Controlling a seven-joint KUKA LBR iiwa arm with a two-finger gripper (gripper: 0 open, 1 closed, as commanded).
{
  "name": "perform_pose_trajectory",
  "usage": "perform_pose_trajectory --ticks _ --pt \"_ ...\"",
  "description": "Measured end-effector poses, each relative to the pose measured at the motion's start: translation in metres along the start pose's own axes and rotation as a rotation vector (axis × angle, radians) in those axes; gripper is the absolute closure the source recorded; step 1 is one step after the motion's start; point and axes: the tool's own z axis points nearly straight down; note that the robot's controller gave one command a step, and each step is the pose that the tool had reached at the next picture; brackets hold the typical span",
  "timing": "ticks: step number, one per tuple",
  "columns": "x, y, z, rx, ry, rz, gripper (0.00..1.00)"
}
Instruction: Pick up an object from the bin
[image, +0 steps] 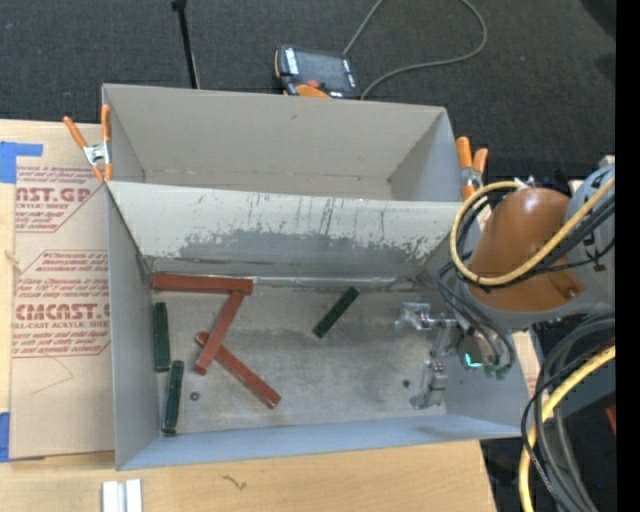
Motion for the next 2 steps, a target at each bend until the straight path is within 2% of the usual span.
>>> perform_pose_trajectory --ticks 1,2 --pt "-0.078 0.044 0.066 0.001 -0.012 -0.197 0.0" --pt "-0.091 0.117 0.034 -0.002 -0.014 -0.245 0.0"
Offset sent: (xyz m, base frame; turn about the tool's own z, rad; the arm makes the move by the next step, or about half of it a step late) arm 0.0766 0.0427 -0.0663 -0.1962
